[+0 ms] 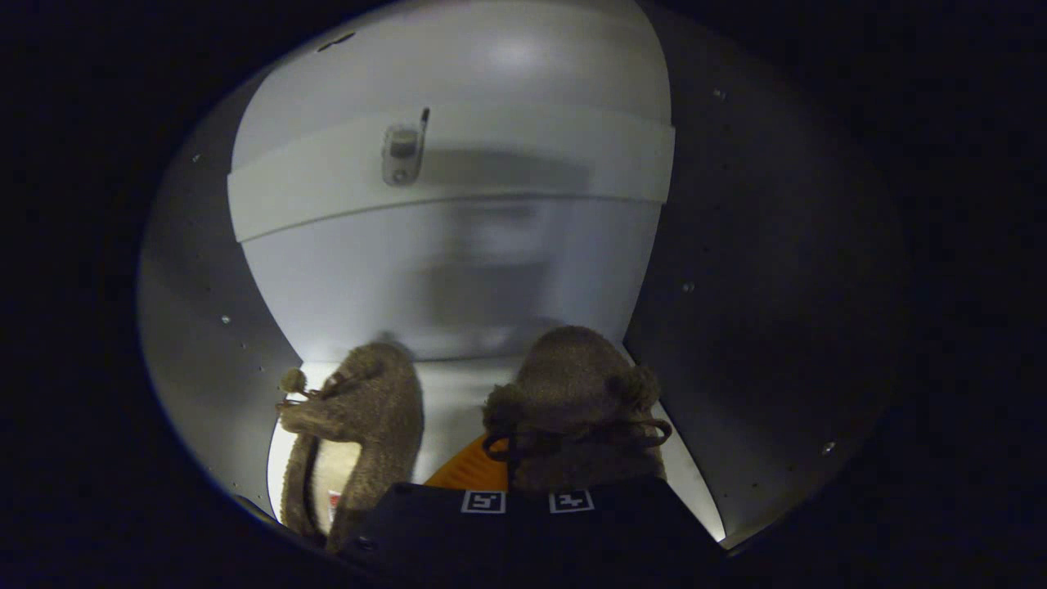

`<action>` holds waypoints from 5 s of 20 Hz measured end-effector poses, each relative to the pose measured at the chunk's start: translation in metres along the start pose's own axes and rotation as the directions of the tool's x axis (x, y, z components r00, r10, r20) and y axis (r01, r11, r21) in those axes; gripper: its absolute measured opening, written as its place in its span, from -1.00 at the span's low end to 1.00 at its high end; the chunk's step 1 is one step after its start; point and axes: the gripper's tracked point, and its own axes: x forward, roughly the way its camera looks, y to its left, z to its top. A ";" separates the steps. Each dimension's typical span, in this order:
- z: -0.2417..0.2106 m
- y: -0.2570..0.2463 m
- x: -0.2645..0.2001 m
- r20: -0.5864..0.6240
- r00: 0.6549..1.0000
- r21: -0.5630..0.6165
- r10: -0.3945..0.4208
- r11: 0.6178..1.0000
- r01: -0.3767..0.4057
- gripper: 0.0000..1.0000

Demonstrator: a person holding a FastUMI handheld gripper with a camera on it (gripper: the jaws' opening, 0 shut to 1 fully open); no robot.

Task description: Open the shoe cabinet door, grab the shoes and put them into the shoe cabinet, then close the shoe cabinet door.

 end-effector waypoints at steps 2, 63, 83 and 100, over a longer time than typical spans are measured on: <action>0.001 -0.002 0.005 0.000 1.000 0.024 -0.003 1.000 0.003 -0.92; -0.137 -0.306 -0.531 0.453 0.892 0.166 -0.009 0.983 -0.074 0.96; -0.123 -0.225 -0.509 0.429 0.886 0.045 0.178 0.975 -0.218 0.96; -0.127 -0.059 -0.485 0.412 0.878 0.035 0.242 0.959 -0.280 0.96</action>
